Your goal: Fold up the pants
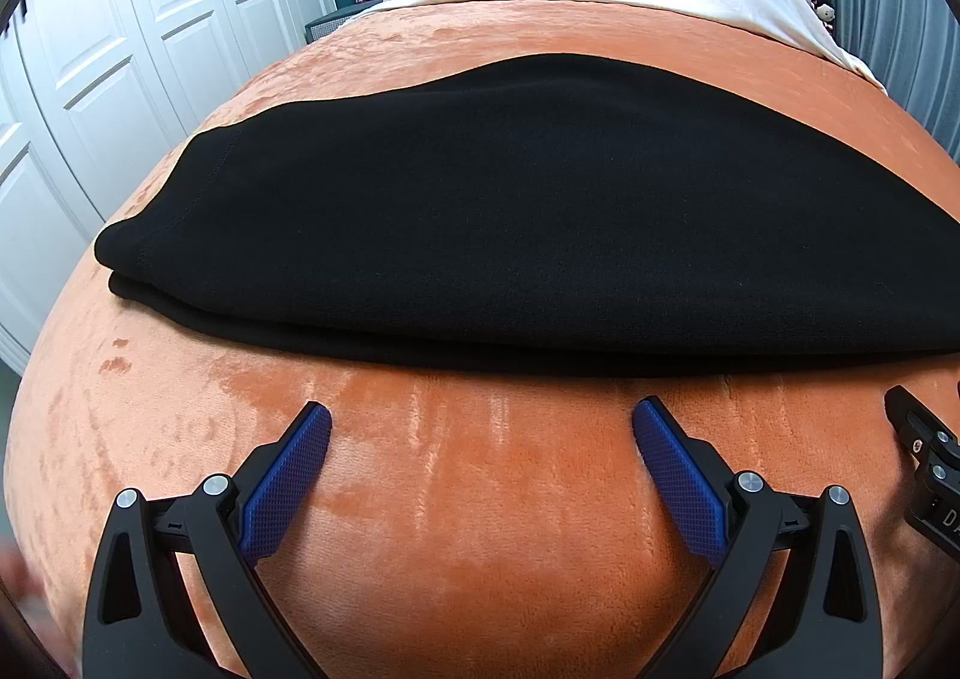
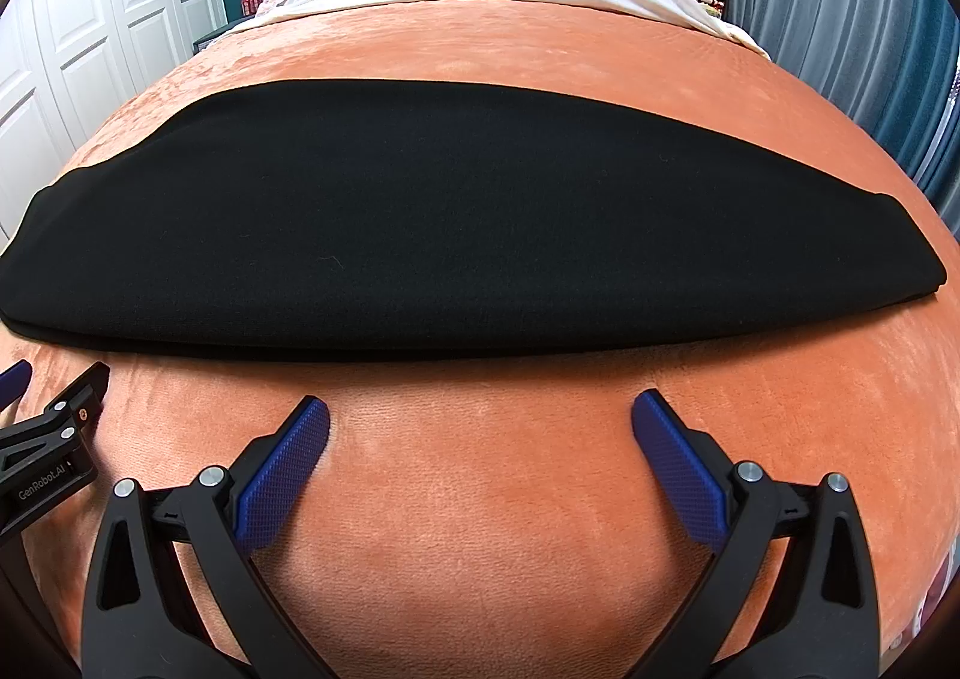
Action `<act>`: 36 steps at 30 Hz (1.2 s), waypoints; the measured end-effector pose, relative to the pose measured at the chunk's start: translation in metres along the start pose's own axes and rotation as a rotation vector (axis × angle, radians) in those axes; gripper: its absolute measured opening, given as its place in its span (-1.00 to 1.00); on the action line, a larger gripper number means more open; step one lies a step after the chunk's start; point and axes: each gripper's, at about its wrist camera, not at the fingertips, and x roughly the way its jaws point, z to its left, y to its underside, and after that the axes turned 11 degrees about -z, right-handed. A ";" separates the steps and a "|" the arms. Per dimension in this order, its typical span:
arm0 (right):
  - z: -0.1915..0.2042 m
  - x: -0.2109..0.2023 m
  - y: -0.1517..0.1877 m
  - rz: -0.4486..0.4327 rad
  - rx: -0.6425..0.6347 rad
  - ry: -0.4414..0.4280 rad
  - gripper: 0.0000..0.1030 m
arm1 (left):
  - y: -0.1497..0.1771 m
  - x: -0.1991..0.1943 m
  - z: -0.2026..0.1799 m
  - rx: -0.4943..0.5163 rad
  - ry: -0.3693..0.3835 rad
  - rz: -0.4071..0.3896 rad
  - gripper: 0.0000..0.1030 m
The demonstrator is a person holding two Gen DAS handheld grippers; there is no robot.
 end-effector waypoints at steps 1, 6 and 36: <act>0.000 0.000 0.000 0.000 0.000 0.000 0.91 | 0.000 0.000 0.000 0.000 0.000 0.000 0.90; 0.000 0.000 0.000 0.000 0.000 0.000 0.91 | 0.000 0.000 0.000 0.000 0.000 0.000 0.90; 0.000 0.000 0.000 -0.001 0.001 0.000 0.91 | 0.000 0.000 0.001 -0.007 0.007 0.001 0.90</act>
